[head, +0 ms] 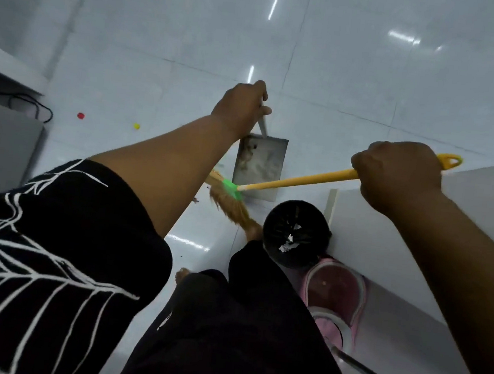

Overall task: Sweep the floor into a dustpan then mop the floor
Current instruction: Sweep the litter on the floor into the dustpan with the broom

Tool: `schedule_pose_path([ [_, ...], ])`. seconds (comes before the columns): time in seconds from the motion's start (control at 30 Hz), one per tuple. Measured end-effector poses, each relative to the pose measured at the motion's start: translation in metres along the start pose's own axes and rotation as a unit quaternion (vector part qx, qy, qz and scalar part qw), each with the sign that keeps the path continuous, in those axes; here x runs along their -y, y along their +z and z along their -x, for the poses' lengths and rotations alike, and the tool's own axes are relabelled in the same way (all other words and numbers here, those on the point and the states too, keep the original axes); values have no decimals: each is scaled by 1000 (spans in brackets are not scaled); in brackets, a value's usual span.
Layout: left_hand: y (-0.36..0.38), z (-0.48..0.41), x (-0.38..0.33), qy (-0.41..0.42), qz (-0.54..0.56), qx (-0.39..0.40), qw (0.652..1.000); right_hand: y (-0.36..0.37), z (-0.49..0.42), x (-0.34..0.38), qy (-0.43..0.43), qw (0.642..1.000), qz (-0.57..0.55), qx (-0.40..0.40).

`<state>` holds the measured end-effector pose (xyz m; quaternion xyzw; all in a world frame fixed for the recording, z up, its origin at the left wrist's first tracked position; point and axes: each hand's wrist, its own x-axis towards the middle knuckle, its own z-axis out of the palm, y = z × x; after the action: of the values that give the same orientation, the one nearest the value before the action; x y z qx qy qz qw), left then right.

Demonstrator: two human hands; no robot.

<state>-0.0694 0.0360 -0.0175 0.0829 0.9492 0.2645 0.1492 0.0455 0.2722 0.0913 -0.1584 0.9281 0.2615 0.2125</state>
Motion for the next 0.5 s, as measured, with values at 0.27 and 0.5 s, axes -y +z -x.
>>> schedule_pose_path([
  [0.27,-65,89,97,-173,129,-149,965,-75,-16,28,-71,992,81,-68],
  [0.5,-89,172,171,-282,156,-217,921,-119,-39,63,-78,991,103,-44],
])
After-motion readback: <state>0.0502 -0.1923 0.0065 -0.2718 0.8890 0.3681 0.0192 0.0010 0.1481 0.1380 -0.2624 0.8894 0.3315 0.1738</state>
